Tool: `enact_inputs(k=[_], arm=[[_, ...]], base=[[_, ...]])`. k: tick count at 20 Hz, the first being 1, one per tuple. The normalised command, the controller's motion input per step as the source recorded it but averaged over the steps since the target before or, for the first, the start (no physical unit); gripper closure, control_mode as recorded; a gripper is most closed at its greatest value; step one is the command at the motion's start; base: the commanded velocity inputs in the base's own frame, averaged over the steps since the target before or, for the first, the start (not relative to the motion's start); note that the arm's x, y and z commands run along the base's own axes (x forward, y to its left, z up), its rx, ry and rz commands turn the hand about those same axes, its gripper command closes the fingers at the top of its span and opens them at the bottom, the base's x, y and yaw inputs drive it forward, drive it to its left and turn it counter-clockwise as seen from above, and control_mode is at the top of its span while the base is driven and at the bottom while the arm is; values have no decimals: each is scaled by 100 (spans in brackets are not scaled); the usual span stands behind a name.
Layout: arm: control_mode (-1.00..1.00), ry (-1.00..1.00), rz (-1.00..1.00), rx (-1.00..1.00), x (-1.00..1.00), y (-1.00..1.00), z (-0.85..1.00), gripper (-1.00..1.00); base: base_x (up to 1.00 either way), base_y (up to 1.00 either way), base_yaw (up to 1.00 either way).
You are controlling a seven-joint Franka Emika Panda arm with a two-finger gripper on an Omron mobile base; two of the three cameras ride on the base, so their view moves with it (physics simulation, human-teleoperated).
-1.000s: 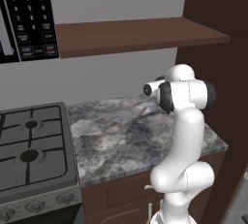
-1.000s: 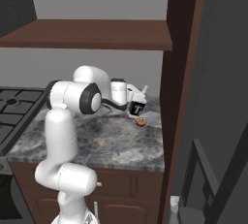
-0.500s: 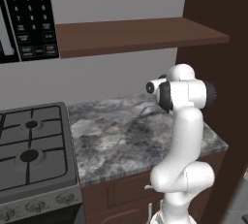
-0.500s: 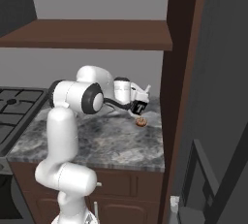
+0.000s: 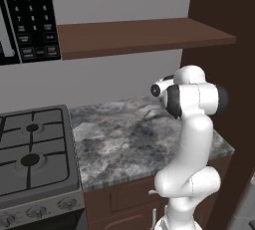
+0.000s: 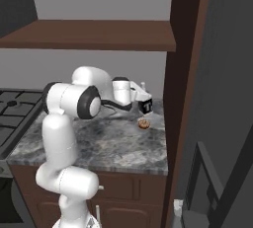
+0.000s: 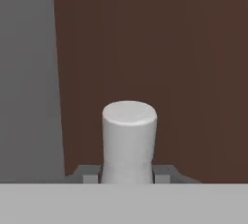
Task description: Place the beer and liquor on the top shelf of the fridge to keep them out of children's reach, and place the mushroom on lower shelves for easy access.
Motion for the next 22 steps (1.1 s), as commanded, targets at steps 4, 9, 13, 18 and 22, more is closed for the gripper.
enact_inputs(k=[4, 9, 13, 18, 22], arm=[[-100, -11, 16, -5, -69, 20, 58, 100], [-100, -1, 23, -11, -65, 45, 58, 100], [-100, 1, 28, -13, -69, 59, 57, 100], [-100, 7, 30, -8, -57, 63, 74, 100], [-100, 14, 30, -2, -54, 59, 88, 100]], base=[[0, 0, 0], [0, 0, 0], [0, 0, 0], [0, 0, 0], [0, 0, 0]])
